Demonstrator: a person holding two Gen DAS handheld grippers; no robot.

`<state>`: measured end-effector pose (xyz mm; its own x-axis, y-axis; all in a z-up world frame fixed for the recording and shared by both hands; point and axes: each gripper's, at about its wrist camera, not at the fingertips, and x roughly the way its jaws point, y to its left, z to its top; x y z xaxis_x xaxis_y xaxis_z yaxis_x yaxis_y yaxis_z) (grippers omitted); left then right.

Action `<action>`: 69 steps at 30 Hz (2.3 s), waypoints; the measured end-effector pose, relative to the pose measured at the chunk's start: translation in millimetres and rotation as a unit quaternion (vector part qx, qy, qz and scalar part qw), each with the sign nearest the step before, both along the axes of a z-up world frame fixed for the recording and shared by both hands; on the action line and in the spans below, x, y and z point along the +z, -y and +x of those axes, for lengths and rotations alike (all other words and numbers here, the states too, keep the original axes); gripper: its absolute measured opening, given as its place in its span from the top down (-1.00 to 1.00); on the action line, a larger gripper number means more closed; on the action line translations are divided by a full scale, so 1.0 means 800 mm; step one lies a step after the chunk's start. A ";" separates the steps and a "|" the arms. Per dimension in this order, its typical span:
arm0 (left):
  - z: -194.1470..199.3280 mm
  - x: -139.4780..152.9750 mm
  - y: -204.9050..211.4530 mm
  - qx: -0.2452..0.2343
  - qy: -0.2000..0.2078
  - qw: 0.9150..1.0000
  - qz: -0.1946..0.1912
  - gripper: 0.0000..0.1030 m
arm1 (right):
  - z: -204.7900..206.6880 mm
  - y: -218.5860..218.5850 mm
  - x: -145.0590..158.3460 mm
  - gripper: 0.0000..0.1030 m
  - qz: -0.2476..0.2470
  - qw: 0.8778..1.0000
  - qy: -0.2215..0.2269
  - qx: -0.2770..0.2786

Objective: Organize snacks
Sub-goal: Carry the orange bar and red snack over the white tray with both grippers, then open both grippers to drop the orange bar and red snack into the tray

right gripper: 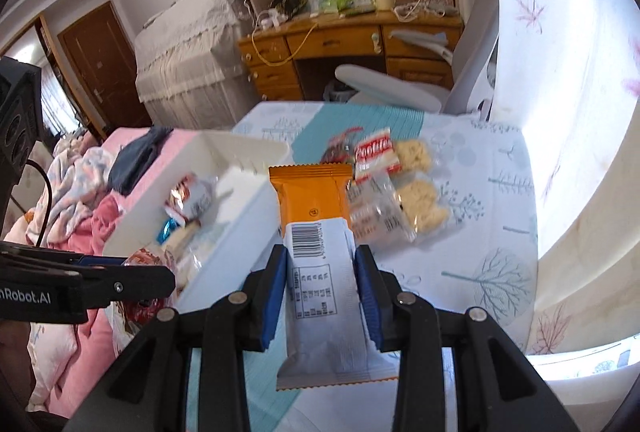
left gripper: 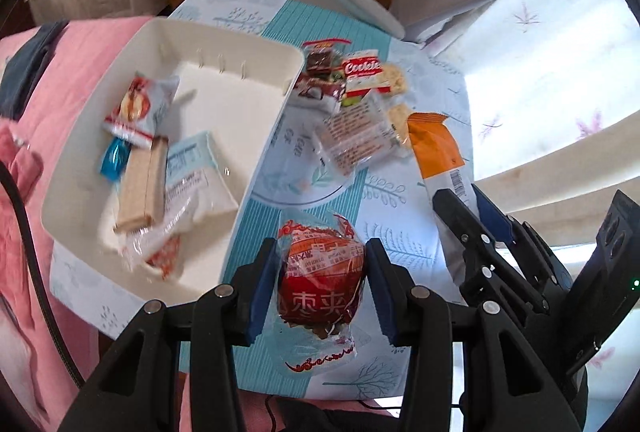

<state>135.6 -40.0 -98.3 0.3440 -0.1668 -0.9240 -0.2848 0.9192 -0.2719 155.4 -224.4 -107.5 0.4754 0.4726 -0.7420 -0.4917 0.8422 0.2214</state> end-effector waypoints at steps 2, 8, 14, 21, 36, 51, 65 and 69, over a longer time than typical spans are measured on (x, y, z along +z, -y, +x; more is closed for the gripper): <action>0.004 0.005 -0.007 -0.013 0.000 1.000 0.001 0.17 | -0.002 -0.008 0.004 0.32 0.007 1.000 -0.001 -0.007; 0.014 0.012 -0.037 -0.060 -0.002 0.998 0.003 0.17 | -0.019 -0.050 0.003 0.32 0.012 1.000 -0.017 -0.013; 0.015 0.020 -0.082 -0.105 0.007 0.994 0.014 0.17 | -0.038 -0.105 0.004 0.32 0.025 0.999 -0.024 -0.031; 0.013 0.022 -0.144 -0.143 0.020 0.989 0.019 0.17 | -0.052 -0.169 0.002 0.32 0.040 0.997 -0.014 -0.063; 0.010 0.003 -0.270 -0.121 0.014 0.993 0.011 0.15 | -0.076 -0.273 0.005 0.30 0.051 0.996 -0.020 -0.071; -0.006 0.004 -0.301 -0.076 0.036 0.996 -0.021 -0.48 | -0.099 -0.286 0.003 -0.25 0.009 0.996 -0.027 -0.084; -0.025 0.013 -0.265 -0.064 0.049 0.997 -0.007 -0.48 | -0.110 -0.239 0.008 -0.26 0.014 0.994 -0.049 -0.093; -0.031 0.016 -0.245 -0.056 0.050 0.997 -0.006 -0.48 | -0.105 -0.214 0.005 -0.26 0.021 0.993 -0.068 -0.095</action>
